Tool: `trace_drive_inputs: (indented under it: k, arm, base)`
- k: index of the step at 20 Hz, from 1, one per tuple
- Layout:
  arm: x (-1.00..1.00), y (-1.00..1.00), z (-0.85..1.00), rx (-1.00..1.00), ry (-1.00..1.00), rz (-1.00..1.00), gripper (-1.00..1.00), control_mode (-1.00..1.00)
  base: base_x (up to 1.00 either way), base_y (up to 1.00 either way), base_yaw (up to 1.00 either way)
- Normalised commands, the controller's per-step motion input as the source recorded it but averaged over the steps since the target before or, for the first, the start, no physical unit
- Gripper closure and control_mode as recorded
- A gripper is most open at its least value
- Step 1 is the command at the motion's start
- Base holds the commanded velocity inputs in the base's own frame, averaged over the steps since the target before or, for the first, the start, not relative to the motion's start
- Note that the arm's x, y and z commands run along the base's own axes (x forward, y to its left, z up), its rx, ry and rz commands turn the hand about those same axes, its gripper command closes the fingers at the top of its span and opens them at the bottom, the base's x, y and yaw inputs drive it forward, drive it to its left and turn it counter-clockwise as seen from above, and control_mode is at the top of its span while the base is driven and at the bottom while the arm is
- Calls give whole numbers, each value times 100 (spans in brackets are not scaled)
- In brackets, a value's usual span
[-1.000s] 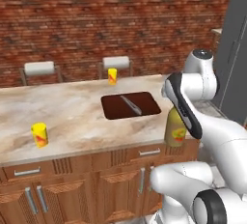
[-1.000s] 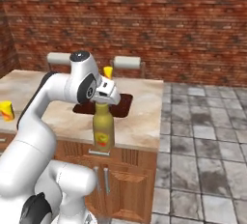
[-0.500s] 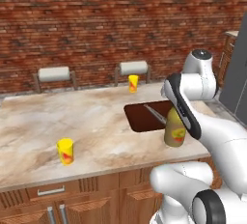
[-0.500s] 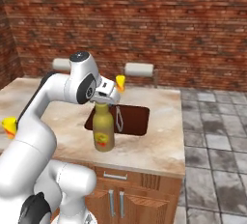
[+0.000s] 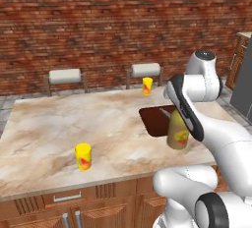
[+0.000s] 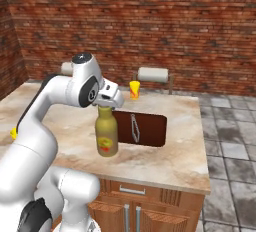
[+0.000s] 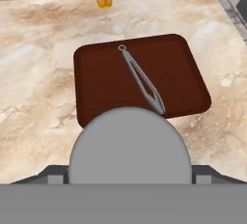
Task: Place the drinks on the dining counter in a tight cluster.
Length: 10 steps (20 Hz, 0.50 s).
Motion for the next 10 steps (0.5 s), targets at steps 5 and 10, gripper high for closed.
trace_drive_inputs:
  k: [5,10]
  arm:
    - [9,16,-6,0,0,1,100,-100]
    - [22,32,-20,0,-1,0,100,-100]
  base:
    - [0,0,0]
    - [0,0,0]
